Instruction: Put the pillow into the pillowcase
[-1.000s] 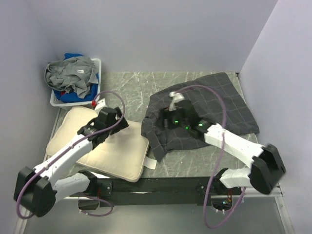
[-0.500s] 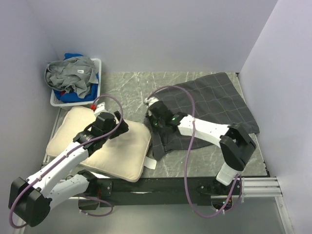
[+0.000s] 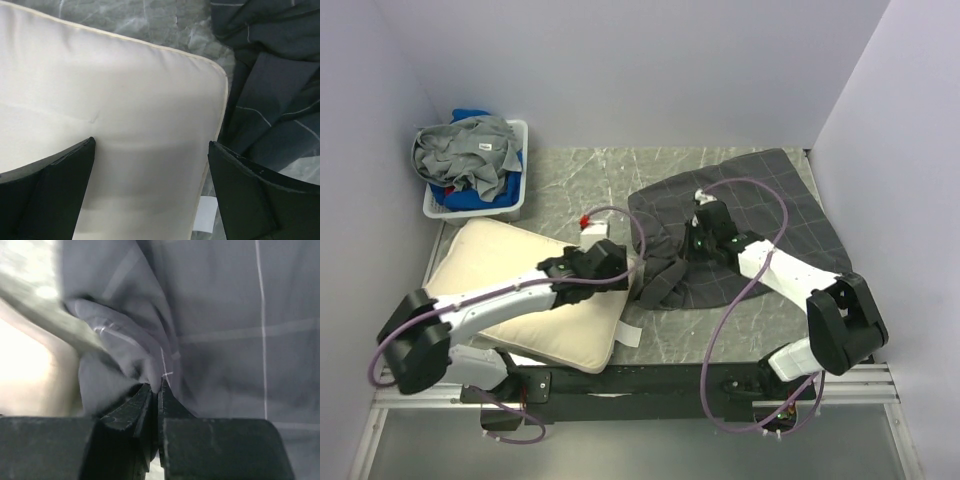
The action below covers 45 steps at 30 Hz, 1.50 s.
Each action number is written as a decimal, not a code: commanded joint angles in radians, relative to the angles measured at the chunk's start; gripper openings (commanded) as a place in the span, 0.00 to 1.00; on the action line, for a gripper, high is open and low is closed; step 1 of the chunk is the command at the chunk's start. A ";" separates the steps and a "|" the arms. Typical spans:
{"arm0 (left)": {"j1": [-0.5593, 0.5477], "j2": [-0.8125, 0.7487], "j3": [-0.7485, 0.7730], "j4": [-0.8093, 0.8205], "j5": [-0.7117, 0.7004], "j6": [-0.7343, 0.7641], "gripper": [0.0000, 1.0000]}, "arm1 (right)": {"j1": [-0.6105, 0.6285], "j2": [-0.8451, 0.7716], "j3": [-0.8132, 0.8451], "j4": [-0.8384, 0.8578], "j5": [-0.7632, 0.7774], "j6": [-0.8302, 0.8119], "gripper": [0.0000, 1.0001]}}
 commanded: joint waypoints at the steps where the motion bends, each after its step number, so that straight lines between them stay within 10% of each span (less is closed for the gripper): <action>1: -0.048 0.130 0.062 -0.036 -0.080 0.012 0.99 | -0.030 -0.010 -0.070 0.003 0.002 0.044 0.07; 3: -0.048 0.184 0.065 -0.044 -0.112 0.003 0.92 | -0.065 -0.021 -0.122 0.029 -0.015 0.069 0.07; 9: 0.059 0.229 0.017 0.059 -0.019 0.027 0.01 | -0.095 -0.063 -0.215 0.088 -0.069 0.092 0.07; 23: 0.456 -0.040 0.117 0.091 0.222 0.107 0.01 | -0.088 -0.356 -0.162 0.011 -0.248 0.003 0.15; 31: 0.545 -0.268 0.218 -0.031 0.260 0.132 0.01 | 0.187 -0.145 -0.029 0.124 -0.193 0.121 0.20; 39: 0.587 -0.370 0.321 -0.114 0.257 0.150 0.01 | 0.361 0.050 0.097 0.226 -0.205 0.162 0.78; 45: 0.591 -0.368 0.295 -0.104 0.279 0.155 0.01 | 0.363 -0.082 0.027 0.108 0.025 0.141 0.80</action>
